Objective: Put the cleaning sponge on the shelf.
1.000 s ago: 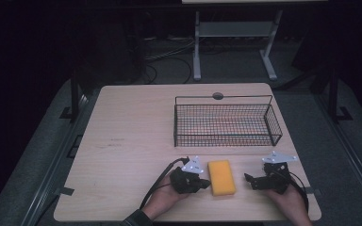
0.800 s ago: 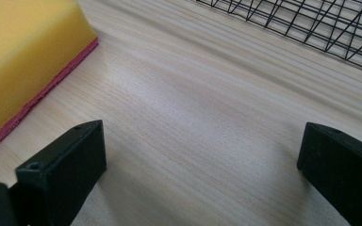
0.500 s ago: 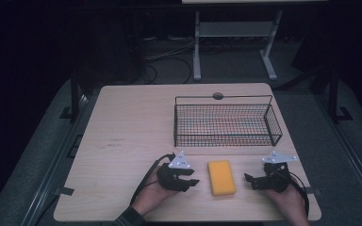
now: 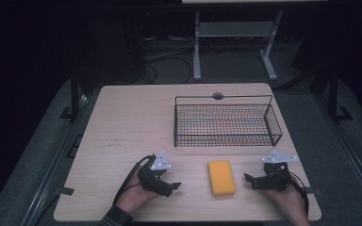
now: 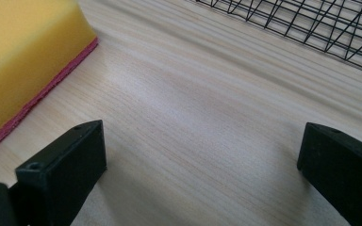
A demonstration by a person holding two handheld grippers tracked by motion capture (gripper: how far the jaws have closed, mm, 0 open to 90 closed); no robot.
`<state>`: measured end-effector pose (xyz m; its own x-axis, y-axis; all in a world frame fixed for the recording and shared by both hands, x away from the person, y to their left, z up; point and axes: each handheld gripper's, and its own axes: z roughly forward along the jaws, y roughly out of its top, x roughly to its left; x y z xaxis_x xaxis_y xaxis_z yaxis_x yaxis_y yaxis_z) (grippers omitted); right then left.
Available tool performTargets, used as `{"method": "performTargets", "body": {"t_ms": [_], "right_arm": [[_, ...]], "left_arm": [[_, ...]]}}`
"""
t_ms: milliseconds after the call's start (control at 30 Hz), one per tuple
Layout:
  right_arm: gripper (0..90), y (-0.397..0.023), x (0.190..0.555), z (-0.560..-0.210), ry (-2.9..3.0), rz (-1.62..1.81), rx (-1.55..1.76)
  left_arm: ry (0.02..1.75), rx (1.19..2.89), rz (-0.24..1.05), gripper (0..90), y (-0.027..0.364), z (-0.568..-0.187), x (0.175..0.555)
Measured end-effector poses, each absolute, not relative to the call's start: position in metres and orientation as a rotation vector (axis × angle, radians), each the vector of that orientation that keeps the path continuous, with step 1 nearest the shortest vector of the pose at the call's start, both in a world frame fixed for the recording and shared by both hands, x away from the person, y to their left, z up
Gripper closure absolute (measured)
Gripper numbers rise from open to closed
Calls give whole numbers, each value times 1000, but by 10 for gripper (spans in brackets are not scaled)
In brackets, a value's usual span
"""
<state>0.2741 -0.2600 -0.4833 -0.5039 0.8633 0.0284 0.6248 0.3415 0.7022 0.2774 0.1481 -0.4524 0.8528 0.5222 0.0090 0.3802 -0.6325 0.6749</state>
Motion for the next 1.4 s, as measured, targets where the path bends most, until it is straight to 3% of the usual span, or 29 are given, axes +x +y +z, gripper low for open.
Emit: {"method": "performTargets", "body": {"t_ms": [300, 467, 600, 633, 700, 733, 833, 867, 900, 933, 967, 1067, 1400], "right_arm": [[14, -260, 274, -483, 2264, 948, 1316], [78, -258, 274, -479, 2283, 927, 1324], [169, -258, 273, -475, 2283, 932, 1339], [254, -259, 272, -473, 2282, 938, 1340], [279, -260, 272, -472, 2281, 943, 1334], [375, -262, 271, -469, 2281, 967, 1350], [452, -263, 271, -466, 2284, 990, 1352], [546, -264, 270, -463, 2293, 1008, 1344], [546, -264, 270, -463, 2293, 1008, 1344], [669, -263, 269, -458, 2307, 1028, 1335], [669, -263, 269, -458, 2307, 1028, 1335], [891, -262, 266, -450, 2328, 1088, 1312], [896, -241, 265, -434, 2419, 1182, 1221]], "left_arm": [[771, 2309, 318, 131, 190, -460, 276], [833, 2282, 328, 132, 208, -465, 275], [854, 2279, 334, 132, 214, -468, 277], [861, 2279, 331, 132, 214, -469, 277], [858, 2280, 333, 132, 215, -469, 278], [858, 2272, 338, 132, 216, -470, 278], [850, 2271, 343, 132, 219, -470, 279], [855, 2262, 343, 132, 219, -471, 279], [850, 2255, 348, 132, 220, -471, 279], [846, 2250, 350, 130, 220, -472, 278], [846, 2250, 350, 129, 220, -472, 278], [840, 2232, 355, 129, 221, -474, 278], [832, 2215, 362, 128, 223, -475, 277]]}}
